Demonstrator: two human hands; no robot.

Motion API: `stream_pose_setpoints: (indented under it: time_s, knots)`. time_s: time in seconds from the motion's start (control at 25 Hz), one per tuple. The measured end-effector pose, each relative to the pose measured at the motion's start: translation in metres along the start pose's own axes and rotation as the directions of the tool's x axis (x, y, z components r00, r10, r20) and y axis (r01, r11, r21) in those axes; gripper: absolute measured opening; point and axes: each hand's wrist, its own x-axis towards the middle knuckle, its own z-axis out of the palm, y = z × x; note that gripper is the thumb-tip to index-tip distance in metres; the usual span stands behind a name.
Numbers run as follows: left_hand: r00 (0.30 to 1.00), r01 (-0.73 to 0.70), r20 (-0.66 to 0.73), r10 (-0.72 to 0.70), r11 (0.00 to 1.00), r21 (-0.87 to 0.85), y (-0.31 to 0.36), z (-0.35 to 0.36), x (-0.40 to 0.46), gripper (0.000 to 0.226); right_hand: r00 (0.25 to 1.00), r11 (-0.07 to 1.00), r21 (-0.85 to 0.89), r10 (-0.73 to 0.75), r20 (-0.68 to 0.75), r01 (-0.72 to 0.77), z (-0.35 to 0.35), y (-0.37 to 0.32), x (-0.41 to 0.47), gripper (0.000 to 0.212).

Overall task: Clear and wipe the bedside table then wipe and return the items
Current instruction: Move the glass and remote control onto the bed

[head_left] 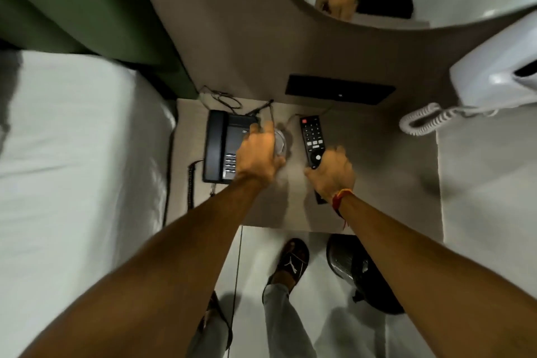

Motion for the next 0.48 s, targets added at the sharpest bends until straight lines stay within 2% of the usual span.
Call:
stream_pose_setpoints:
  time_s: [0.08, 0.2, 0.28, 0.36, 0.48]
  knots:
    - [0.996, 0.031, -0.081, -0.034, 0.999, -0.031, -0.028, -0.051, -0.029, 0.066, 0.996, 0.996, 0.017, -0.090, -0.021, 0.090, -0.017, -0.051, -0.039, 0.056]
    - [0.985, 0.068, -0.152, -0.078, 0.995, -0.074, -0.075, -0.124, -0.076, 0.071, 0.975, 0.973, 0.061, -0.218, -0.043, 0.220, -0.032, -0.129, -0.092, 0.046]
    - [0.965, 0.118, -0.222, -0.141, 0.987, -0.112, -0.123, -0.174, -0.115, 0.072, 0.951, 0.950, 0.048, -0.308, -0.030, 0.309, -0.032, -0.193, -0.134, 0.051]
    - [0.922, 0.190, -0.312, -0.229, 0.970, -0.151, -0.183, -0.214, -0.158, 0.072, 0.902, 0.902, 0.005, -0.432, 0.005, 0.432, -0.022, -0.260, -0.182, 0.057]
    - [0.854, 0.325, -0.362, -0.374, 0.926, -0.190, -0.263, -0.239, -0.220, 0.081, 0.813, 0.813, -0.037, -0.578, 0.069, 0.581, 0.009, -0.334, -0.244, 0.056]
